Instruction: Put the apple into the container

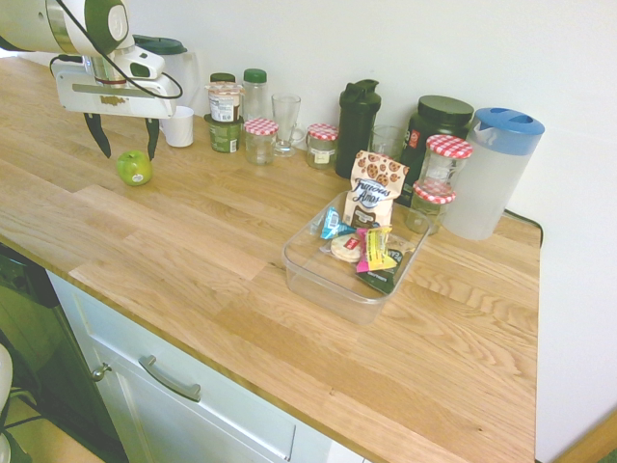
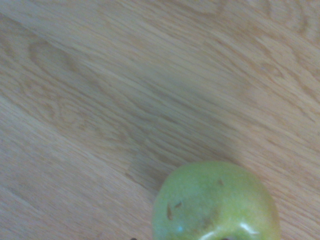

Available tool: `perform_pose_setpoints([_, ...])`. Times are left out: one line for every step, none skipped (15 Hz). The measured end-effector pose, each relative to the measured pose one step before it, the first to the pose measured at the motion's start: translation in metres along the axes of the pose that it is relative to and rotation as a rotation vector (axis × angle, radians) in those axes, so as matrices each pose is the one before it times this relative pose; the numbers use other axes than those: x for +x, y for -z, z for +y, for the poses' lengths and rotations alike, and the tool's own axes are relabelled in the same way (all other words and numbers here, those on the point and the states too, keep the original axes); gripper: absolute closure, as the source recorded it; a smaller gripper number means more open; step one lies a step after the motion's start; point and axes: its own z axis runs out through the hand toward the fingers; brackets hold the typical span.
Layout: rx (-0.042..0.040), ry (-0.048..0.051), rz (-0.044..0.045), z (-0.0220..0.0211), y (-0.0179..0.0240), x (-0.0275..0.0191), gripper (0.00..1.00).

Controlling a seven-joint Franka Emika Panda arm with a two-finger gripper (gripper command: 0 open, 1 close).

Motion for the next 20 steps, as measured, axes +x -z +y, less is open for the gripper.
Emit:
perform_pose_setpoints([-0.00646, 0.00962, -0.00451, -0.00318, -0.00476, -0.00059, 0.00])
perform_pose_setpoints([-0.01342, 0.01321, -0.00194, -0.00174, -0.00749, 0.00046, 0.00])
perform_pose_setpoints([-0.01297, 0.01031, -0.00154, -0.00126, -0.00893, 0.00242, 0.00])
perform_pose_setpoints([-0.00625, 0.00198, -0.00371, -0.00017, -0.00851, 0.00413, 1.00])
perform_pose_setpoints([-0.00001, -0.00190, -0.00319, -0.00092, -0.00674, 0.00457, 1.00])
perform_pose_setpoints([0.00067, -0.00224, -0.00441, -0.00162, -0.00466, 0.00355, 1.00])
perform_pose_setpoints([0.00068, -0.00099, -0.00202, -0.00193, -0.00237, 0.00270, 1.00])
perform_pose_setpoints([-0.00050, 0.00025, -0.00163, -0.00142, -0.00189, 0.00118, 1.00])
perform_pose_setpoints([-0.00158, 0.00024, -0.00157, -0.00060, -0.00162, 0.00020, 1.00])
perform_pose_setpoints([-0.00140, -0.00149, -0.00120, 0.00041, -0.00113, 0.00046, 1.00])
perform_pose_setpoints([-0.00092, -0.00169, -0.00035, 0.00033, -0.00055, 0.00030, 1.00])
perform_pose_setpoints([-0.00060, -0.00213, 0.00006, 0.00025, -0.00021, 0.00023, 1.00])
perform_pose_setpoints([-0.00082, -0.00184, -0.00001, 0.00035, -0.00032, 0.00031, 1.00])
perform_pose_setpoints([-0.00018, -0.00091, 0.00067, 0.00002, 0.00013, 0.00019, 1.00])
perform_pose_setpoints([-0.00044, -0.00178, 0.00029, 0.00028, 0.00015, 0.00041, 1.00])
perform_pose_setpoints([-0.00015, -0.00324, 0.00099, 0.00079, 0.00100, 0.00120, 1.00])
perform_pose_setpoints([0.00370, -0.00807, 0.00103, 0.00076, 0.00390, 0.00287, 1.00])
perform_pose_setpoints([0.01267, -0.01722, -0.00157, -0.00012, 0.01122, 0.00449, 1.00])
perform_pose_setpoints([0.01906, -0.02105, -0.00368, 0.00035, 0.02191, 0.00359, 1.00])
perform_pose_setpoints([0.01753, -0.01993, 0.00408, 0.00381, 0.03244, 0.00245, 1.00])
